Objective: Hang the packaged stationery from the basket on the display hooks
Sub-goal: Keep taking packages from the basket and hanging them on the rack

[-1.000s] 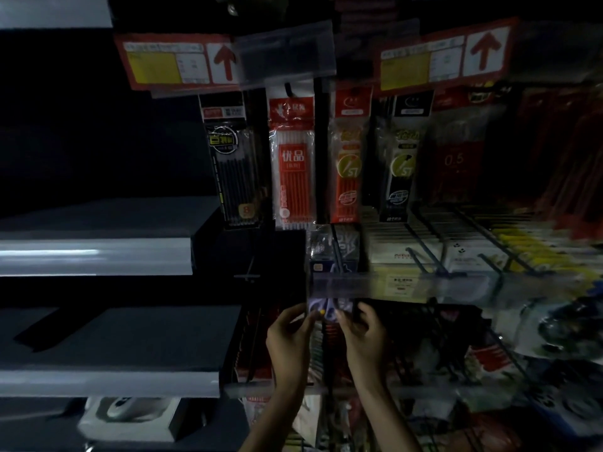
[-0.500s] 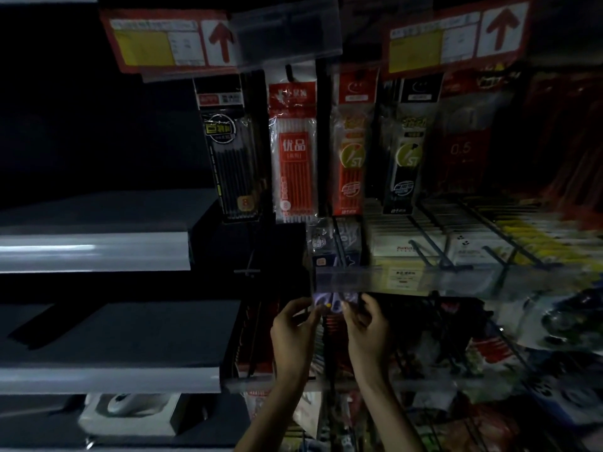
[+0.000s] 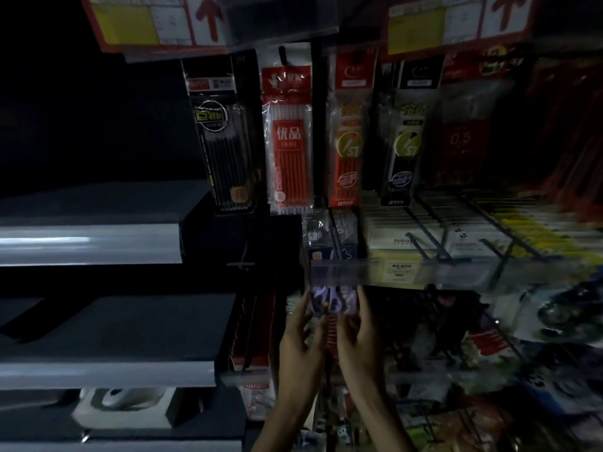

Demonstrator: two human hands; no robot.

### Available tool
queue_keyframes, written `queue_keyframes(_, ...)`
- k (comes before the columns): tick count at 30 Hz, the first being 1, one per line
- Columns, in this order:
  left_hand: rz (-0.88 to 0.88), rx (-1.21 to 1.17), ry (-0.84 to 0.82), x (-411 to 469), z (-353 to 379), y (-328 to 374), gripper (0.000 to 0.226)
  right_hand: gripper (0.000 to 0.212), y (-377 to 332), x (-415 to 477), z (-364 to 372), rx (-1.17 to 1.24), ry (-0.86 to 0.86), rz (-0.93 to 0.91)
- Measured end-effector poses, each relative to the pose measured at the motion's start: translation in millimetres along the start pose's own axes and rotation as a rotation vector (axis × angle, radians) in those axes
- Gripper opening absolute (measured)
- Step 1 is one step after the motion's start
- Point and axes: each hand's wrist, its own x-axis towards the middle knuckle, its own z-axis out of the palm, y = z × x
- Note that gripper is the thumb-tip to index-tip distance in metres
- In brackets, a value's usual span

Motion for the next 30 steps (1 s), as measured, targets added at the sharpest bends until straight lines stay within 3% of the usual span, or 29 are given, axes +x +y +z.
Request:
queue_keyframes(5, 0.009, -0.006, 0.053, -1, -1, 0, 0.05, 0.064, 1, 4, -3, 0.022, 0.044, 0.046)
queue_keyframes(19, -0.02, 0.01, 0.025, -7, 3, 7, 0.056, 0.065, -5, 2, -16, -0.022, -0.029, 0.05)
queue_keyframes(23, 0.018, 0.074, 0.027, -11, -2, 7, 0.05, 0.061, -13, -8, -25, -0.089, 0.026, -0.022)
queue_keyframes(30, 0.083, 0.288, 0.013, -29, -34, -1, 0.048, 0.047, -25, -43, -48, -0.23, -0.052, -0.151)
